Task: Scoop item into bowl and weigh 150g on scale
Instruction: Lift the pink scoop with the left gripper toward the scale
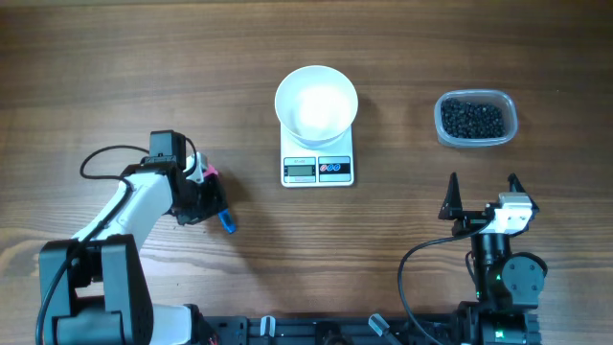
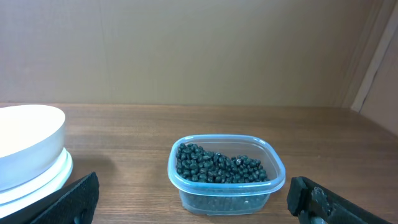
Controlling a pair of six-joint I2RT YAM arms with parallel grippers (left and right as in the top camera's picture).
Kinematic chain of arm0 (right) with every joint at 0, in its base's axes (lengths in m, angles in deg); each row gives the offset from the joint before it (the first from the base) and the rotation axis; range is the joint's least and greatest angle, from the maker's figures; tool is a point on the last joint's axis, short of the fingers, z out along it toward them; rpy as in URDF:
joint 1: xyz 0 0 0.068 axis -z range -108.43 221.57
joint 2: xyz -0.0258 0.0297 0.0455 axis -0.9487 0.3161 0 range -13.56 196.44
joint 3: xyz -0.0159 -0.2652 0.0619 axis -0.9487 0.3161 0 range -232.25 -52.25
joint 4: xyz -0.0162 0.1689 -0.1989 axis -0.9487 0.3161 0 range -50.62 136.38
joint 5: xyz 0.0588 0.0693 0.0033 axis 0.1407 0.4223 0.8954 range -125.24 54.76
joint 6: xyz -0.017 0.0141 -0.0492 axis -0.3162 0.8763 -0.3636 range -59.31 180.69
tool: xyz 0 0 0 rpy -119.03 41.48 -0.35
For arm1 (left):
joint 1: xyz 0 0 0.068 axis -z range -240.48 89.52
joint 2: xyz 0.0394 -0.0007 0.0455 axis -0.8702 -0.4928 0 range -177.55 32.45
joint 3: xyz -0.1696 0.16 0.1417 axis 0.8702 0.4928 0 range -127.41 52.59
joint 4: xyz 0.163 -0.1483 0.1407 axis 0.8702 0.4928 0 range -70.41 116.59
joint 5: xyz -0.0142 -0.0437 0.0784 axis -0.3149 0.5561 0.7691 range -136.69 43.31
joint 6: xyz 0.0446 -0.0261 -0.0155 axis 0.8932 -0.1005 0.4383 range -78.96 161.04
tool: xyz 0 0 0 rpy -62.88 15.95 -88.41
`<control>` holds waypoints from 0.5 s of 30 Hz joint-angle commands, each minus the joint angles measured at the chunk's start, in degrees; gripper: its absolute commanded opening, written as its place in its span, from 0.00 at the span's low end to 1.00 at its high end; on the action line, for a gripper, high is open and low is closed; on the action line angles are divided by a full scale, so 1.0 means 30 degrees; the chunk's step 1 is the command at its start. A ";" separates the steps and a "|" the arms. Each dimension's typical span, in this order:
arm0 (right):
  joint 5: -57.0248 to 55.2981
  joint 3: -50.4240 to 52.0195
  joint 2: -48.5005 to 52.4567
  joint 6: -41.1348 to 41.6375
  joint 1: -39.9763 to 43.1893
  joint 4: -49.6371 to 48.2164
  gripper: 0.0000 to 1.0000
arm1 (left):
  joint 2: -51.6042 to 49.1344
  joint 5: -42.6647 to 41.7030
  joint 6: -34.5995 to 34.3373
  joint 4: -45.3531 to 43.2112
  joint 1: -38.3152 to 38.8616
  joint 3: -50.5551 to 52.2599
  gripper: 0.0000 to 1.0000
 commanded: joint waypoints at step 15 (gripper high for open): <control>0.0248 0.0051 -0.0029 0.0226 -0.0095 -0.0036 1.00 | 0.0219 -0.1421 -0.1195 0.0350 -0.0036 -0.0721 0.04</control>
